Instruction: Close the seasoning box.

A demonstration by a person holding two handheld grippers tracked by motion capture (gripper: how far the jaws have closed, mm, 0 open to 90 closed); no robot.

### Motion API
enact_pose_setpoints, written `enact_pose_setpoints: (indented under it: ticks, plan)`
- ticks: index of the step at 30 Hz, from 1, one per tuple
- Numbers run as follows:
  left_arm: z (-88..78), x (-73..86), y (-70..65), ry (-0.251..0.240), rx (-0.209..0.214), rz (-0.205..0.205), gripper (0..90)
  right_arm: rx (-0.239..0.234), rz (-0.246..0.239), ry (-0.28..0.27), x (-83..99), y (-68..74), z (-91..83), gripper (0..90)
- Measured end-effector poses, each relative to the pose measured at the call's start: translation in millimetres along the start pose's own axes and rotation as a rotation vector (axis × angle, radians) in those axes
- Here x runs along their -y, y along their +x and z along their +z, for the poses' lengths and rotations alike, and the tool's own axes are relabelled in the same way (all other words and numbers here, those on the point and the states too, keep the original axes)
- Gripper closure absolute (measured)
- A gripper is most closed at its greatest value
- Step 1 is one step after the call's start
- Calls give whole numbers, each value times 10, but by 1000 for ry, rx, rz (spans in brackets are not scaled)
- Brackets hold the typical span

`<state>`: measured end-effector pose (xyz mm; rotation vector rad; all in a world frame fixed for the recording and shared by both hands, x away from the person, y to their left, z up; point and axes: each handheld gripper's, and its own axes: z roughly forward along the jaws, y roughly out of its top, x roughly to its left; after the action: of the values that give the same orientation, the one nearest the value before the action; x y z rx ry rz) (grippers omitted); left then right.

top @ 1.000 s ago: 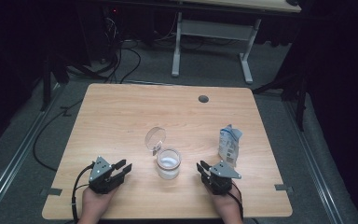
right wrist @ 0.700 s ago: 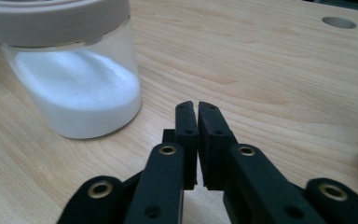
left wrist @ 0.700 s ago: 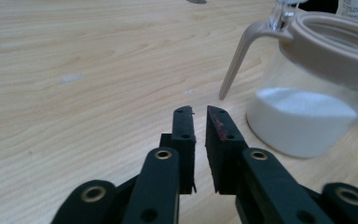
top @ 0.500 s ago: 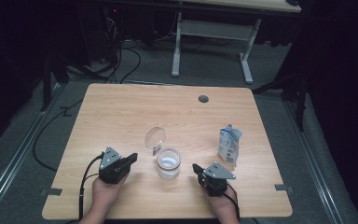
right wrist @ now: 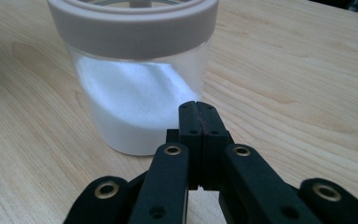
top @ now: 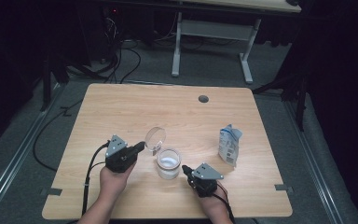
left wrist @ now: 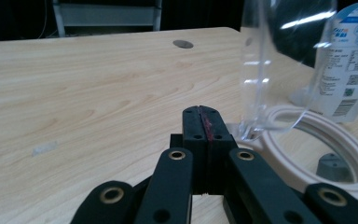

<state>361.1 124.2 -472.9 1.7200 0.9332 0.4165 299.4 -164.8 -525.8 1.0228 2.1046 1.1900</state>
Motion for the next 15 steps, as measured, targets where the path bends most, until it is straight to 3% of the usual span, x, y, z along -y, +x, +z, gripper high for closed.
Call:
enact_pose_setpoints:
  ticks: [15]
  plan:
    - [-12,-30,-145,-26,46,26,899,-7,-21,-3,-30,56,12,900]
